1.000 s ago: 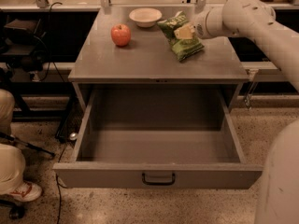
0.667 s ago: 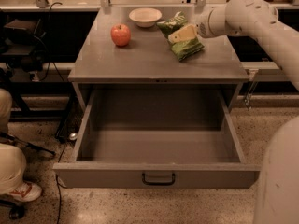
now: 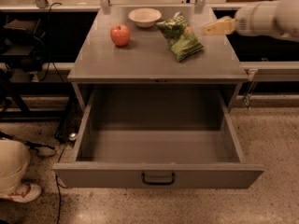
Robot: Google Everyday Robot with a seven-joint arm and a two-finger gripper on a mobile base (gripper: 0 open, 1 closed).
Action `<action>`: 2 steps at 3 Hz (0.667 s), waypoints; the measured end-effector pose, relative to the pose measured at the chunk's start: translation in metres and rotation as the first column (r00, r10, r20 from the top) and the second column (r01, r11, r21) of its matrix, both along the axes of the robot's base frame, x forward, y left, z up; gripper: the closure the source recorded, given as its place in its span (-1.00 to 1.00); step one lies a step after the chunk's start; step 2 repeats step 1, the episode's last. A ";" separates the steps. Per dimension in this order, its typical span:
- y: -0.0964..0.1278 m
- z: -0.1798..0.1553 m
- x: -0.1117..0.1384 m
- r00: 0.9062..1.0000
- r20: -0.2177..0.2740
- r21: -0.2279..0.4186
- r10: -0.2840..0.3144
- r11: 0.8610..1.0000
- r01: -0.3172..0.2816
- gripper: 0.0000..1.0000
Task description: Pick green jalapeno chip bag from top drawer and place on counter
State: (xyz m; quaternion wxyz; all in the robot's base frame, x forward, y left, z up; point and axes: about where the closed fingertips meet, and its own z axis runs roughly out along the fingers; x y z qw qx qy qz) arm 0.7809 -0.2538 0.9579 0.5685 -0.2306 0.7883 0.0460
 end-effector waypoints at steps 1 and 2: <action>-0.065 0.026 -0.039 0.995 0.046 0.022 -0.091 0.996 0.090 -1.00; -0.065 0.026 -0.039 0.995 0.046 0.022 -0.091 0.996 0.090 -1.00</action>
Offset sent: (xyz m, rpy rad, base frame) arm 0.0000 0.0000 0.0000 0.0000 0.0000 0.0000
